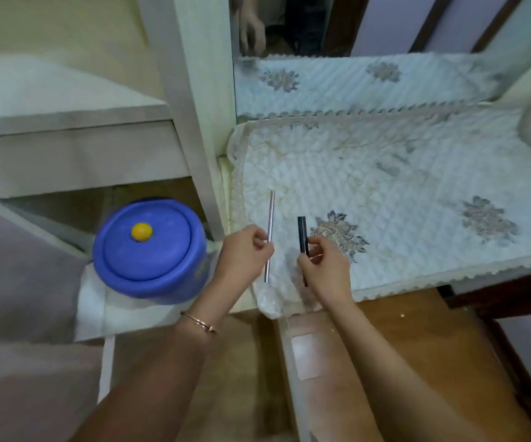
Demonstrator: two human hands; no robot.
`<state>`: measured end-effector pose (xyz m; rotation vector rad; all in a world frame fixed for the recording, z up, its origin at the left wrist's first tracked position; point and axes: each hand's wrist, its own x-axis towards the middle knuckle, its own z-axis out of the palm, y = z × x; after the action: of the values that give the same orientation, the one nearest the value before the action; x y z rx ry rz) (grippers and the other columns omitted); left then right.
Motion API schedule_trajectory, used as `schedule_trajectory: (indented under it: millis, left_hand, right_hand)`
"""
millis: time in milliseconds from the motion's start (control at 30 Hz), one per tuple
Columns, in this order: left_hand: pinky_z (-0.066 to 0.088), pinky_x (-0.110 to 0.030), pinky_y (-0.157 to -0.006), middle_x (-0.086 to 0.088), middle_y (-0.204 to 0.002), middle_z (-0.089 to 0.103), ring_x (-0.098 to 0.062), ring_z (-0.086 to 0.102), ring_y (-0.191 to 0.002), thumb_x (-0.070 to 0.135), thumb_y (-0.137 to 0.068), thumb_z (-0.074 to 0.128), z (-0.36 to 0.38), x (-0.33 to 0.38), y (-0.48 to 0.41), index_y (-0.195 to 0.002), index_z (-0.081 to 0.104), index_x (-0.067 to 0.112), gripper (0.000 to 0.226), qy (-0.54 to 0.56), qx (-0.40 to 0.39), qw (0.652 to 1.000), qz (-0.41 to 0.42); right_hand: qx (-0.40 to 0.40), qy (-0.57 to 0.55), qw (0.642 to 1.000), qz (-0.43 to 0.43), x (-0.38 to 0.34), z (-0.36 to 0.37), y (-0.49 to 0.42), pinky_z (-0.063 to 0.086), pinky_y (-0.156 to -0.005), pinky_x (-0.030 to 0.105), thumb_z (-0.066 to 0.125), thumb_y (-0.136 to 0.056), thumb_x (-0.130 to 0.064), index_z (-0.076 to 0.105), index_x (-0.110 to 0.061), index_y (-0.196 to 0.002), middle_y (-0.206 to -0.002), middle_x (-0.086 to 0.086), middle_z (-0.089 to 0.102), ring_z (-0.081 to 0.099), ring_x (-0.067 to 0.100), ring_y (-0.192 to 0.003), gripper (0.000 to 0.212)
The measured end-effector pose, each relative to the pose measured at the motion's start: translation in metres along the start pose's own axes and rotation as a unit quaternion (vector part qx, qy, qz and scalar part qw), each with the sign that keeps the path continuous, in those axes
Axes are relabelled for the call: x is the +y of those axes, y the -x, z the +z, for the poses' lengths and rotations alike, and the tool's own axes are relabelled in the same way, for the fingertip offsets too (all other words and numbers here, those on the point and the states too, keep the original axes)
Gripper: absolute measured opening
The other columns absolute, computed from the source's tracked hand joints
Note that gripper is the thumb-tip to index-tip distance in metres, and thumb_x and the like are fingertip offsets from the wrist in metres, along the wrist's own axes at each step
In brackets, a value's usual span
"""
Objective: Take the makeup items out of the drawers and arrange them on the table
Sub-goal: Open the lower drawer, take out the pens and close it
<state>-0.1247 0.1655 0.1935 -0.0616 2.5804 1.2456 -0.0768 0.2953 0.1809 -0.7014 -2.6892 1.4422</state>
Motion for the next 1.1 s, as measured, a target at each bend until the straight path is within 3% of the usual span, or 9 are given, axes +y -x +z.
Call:
schedule_trajectory:
  millis: [100,200,300,500,667,800,900,1000,1100]
  left_hand:
    - [0.040,-0.020,-0.067,-0.010,-0.081,0.067,-0.026,0.064,-0.087,0.012,-0.080,0.059,0.020,0.008,-0.040,-0.094,0.064,0.003,0.017,-0.009,0.004,1.000,-0.021]
    - [0.050,-0.027,-0.076,-0.015,-0.097,0.069,-0.028,0.065,-0.090,0.011,-0.081,0.058,0.038,0.009,-0.060,-0.095,0.064,0.004,0.017,-0.021,-0.004,0.999,-0.048]
    - [0.055,-0.034,-0.080,-0.016,-0.099,0.068,-0.029,0.066,-0.089,0.011,-0.082,0.057,0.053,0.009,-0.065,-0.095,0.063,0.004,0.016,-0.014,-0.017,0.998,-0.064]
    - [0.052,-0.030,-0.076,-0.015,-0.099,0.068,-0.027,0.066,-0.089,0.015,-0.084,0.060,0.066,0.008,-0.065,-0.098,0.061,0.005,0.018,-0.013,-0.018,0.997,-0.068]
    - [0.049,-0.028,-0.075,-0.011,-0.097,0.065,-0.024,0.063,-0.088,0.019,-0.085,0.061,0.057,0.007,-0.055,-0.104,0.060,0.004,0.024,-0.019,-0.010,0.999,-0.047]
    - [0.047,-0.028,-0.070,0.003,-0.080,0.057,-0.016,0.056,-0.078,0.017,-0.086,0.054,0.039,-0.004,-0.026,-0.103,0.060,0.009,0.020,-0.023,0.000,0.999,-0.021]
    - [0.050,-0.031,-0.074,0.006,-0.085,0.059,-0.015,0.059,-0.079,0.020,-0.086,0.053,0.018,-0.030,0.016,-0.100,0.062,0.014,0.018,-0.054,-0.005,0.999,0.003]
    - [0.049,-0.028,-0.076,-0.001,-0.089,0.068,-0.015,0.063,-0.077,0.018,-0.086,0.055,-0.005,-0.075,0.071,-0.097,0.064,0.012,0.015,-0.082,-0.019,0.996,0.003]
    - [0.048,-0.031,-0.081,-0.009,-0.098,0.071,-0.024,0.065,-0.090,0.017,-0.089,0.053,-0.030,-0.135,0.133,-0.100,0.065,0.007,0.019,-0.125,-0.047,0.990,-0.038]
  right_hand:
    - [-0.007,0.059,0.998,0.013,0.002,-0.002,-0.050,0.041,-0.063,0.027,0.054,-0.082,-0.008,0.060,-0.005,-0.109,-0.088,0.012,0.066,0.055,0.022,-0.071,0.027]
    - [-0.021,0.080,0.996,0.023,0.006,-0.004,-0.080,0.052,-0.068,0.036,0.051,-0.084,-0.006,0.058,-0.002,-0.112,-0.095,0.018,0.068,0.063,0.032,-0.079,0.029]
    - [-0.005,0.111,0.994,0.011,0.013,-0.007,-0.095,0.048,-0.071,0.035,0.050,-0.087,-0.006,0.056,-0.001,-0.114,-0.100,0.018,0.066,0.061,0.031,-0.084,0.029]
    - [0.006,0.121,0.993,-0.008,0.035,-0.009,-0.101,0.042,-0.064,0.032,0.052,-0.087,-0.009,0.058,-0.003,-0.106,-0.095,0.015,0.064,0.054,0.024,-0.074,0.021]
    - [0.015,0.110,0.993,-0.027,0.041,-0.009,-0.096,0.048,-0.078,0.038,0.055,-0.086,-0.013,0.057,-0.006,-0.107,-0.097,0.012,0.061,0.057,0.027,-0.089,0.023]
    - [0.036,0.113,0.989,-0.083,0.043,-0.012,-0.071,0.050,-0.081,0.043,0.052,-0.086,-0.014,0.059,-0.008,-0.106,-0.098,0.011,0.062,0.056,0.028,-0.093,0.022]
    - [0.029,0.113,0.983,-0.141,0.042,-0.014,-0.022,0.045,-0.086,0.035,0.053,-0.086,-0.012,0.059,-0.008,-0.112,-0.101,0.011,0.064,0.056,0.027,-0.098,0.027]
    - [-0.045,0.115,0.982,-0.141,0.049,-0.011,0.047,0.042,-0.083,0.029,0.055,-0.086,-0.009,0.060,-0.006,-0.113,-0.102,0.011,0.065,0.058,0.024,-0.096,0.027]
    - [-0.125,0.155,0.974,-0.110,0.074,0.003,0.118,0.043,-0.077,0.029,0.054,-0.086,-0.013,0.063,-0.010,-0.106,-0.098,0.008,0.067,0.059,0.023,-0.093,0.022]
